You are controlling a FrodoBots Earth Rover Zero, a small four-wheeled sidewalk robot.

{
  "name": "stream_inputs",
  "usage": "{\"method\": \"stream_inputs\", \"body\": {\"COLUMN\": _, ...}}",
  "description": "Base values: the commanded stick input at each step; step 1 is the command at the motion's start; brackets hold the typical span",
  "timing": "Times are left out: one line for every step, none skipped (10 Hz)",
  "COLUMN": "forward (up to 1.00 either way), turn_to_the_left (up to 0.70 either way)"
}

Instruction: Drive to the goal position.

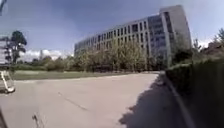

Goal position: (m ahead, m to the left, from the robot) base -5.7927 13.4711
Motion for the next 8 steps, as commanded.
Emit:
{"method": "stream_inputs", "body": {"forward": 0.39, "turn_to_the_left": 0.09}}
{"method": "stream_inputs", "body": {"forward": 0.38, "turn_to_the_left": 0.0}}
{"method": "stream_inputs", "body": {"forward": 0.39, "turn_to_the_left": 0.0}}
{"method": "stream_inputs", "body": {"forward": 0.38, "turn_to_the_left": 0.0}}
{"method": "stream_inputs", "body": {"forward": 0.38, "turn_to_the_left": 0.0}}
{"method": "stream_inputs", "body": {"forward": 0.39, "turn_to_the_left": 0.0}}
{"method": "stream_inputs", "body": {"forward": 0.38, "turn_to_the_left": 0.0}}
{"method": "stream_inputs", "body": {"forward": 0.38, "turn_to_the_left": 0.0}}
